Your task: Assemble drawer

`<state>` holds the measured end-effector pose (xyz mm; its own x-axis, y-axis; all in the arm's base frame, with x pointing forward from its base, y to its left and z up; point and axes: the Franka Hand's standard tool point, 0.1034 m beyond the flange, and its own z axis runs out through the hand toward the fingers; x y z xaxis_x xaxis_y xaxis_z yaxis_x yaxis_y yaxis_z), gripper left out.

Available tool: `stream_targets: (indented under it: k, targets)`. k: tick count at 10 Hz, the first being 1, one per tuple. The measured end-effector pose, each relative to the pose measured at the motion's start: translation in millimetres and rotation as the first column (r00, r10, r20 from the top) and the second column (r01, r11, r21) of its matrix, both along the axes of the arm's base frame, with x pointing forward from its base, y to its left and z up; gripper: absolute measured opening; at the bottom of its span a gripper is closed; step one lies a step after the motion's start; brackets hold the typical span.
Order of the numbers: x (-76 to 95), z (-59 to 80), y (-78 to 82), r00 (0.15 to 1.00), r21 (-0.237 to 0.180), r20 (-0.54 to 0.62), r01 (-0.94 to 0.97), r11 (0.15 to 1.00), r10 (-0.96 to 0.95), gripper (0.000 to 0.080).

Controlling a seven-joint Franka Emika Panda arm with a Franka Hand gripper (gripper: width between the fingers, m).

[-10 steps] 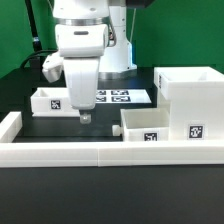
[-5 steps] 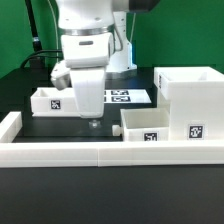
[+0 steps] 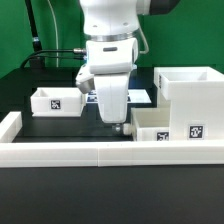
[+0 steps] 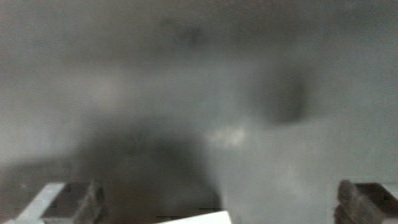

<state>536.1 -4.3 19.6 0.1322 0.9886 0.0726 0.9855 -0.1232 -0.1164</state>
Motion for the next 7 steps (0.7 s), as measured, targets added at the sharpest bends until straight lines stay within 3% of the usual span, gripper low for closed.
stream_targets:
  k: [4, 7]
  targets:
    - [3.6, 2.5, 26.8, 1.000, 0.006, 0.002, 0.031, 0.999, -0.031, 0.0649]
    - [6.3, 3.5, 27.1, 0.999, 0.007, 0.002, 0.040, 0.999, -0.040, 0.0649]
